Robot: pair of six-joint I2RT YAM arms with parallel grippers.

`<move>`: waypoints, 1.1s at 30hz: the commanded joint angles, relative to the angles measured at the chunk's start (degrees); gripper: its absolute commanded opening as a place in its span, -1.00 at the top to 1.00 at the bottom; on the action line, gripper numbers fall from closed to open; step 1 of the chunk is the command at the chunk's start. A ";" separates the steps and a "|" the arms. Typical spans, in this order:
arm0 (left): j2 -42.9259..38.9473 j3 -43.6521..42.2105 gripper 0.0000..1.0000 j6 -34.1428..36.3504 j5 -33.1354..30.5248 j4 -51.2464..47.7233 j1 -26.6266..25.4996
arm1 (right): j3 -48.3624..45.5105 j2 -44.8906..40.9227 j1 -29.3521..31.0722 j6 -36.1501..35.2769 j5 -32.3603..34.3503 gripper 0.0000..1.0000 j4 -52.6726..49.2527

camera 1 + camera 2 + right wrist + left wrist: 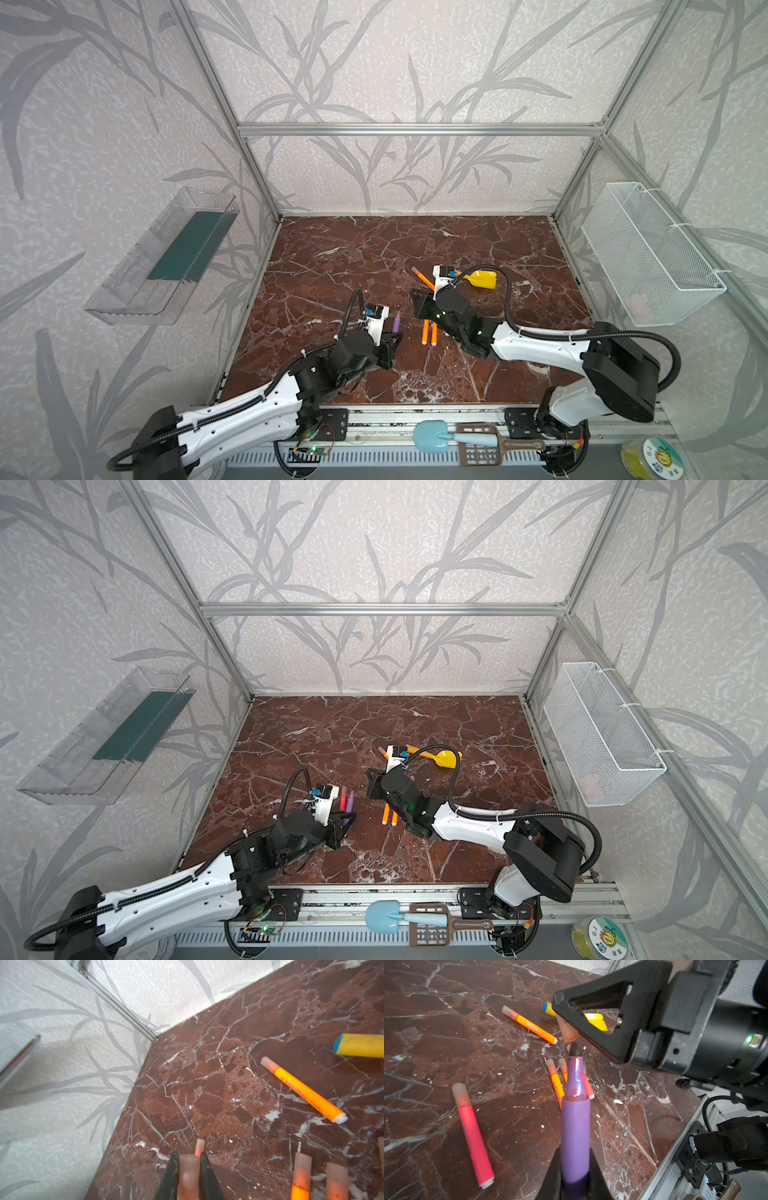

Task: Insert the pens into the pen caps
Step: 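Grasp the pale pink cap with the right gripper and lift it, then lower the held cap onto the purple marker tip with the right gripper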

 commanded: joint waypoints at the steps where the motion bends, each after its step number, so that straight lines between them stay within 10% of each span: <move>1: 1.42 1.22 1.00 -1.16 -3.67 5.80 -0.78 | -2.74 -3.11 0.11 2.53 1.31 0.75 8.46; 33: 5.34 1.52 1.00 -0.99 -4.09 8.71 -2.02 | -3.18 0.28 0.54 4.58 -9.96 0.81 19.85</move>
